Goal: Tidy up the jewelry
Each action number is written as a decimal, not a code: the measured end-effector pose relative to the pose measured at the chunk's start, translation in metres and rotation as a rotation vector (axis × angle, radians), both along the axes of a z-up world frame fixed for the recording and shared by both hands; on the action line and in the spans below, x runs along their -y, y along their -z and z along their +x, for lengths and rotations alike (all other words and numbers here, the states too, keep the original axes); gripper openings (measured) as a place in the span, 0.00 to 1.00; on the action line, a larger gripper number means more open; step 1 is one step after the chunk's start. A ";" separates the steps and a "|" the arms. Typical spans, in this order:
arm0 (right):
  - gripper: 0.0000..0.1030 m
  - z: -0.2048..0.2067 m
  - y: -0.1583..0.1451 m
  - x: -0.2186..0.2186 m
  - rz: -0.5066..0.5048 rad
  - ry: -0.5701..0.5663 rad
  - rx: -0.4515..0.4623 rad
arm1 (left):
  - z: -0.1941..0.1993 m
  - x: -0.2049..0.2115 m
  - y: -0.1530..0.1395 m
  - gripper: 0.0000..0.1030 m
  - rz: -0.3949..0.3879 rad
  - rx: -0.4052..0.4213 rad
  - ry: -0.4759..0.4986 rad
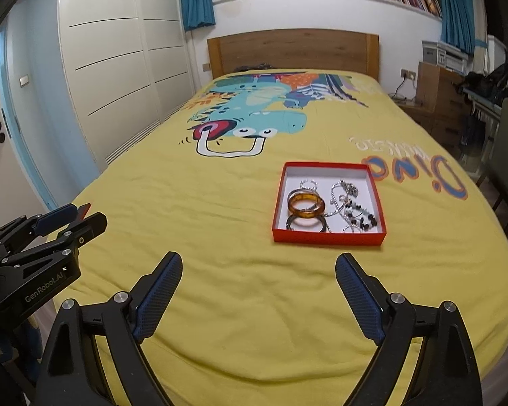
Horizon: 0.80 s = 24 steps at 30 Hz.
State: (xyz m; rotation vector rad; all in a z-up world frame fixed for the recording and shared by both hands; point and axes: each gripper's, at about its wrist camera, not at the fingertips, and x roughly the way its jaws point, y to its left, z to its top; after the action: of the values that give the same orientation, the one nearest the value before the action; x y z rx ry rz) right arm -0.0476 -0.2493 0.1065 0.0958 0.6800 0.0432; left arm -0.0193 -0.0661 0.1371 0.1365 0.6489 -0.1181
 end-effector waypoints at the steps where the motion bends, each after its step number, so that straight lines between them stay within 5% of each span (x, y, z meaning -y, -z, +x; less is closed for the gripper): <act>1: 0.88 0.000 -0.002 -0.001 -0.011 0.004 0.006 | -0.001 -0.001 -0.001 0.47 -0.002 0.004 -0.003; 24: 0.92 -0.013 -0.024 0.006 -0.182 0.142 0.093 | 0.000 -0.012 0.008 0.47 -0.024 0.057 -0.102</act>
State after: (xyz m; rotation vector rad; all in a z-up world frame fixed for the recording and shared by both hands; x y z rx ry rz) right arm -0.0609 -0.2553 0.1303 -0.0331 0.5796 -0.1500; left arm -0.0189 -0.0539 0.1295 0.0834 0.5963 -0.0239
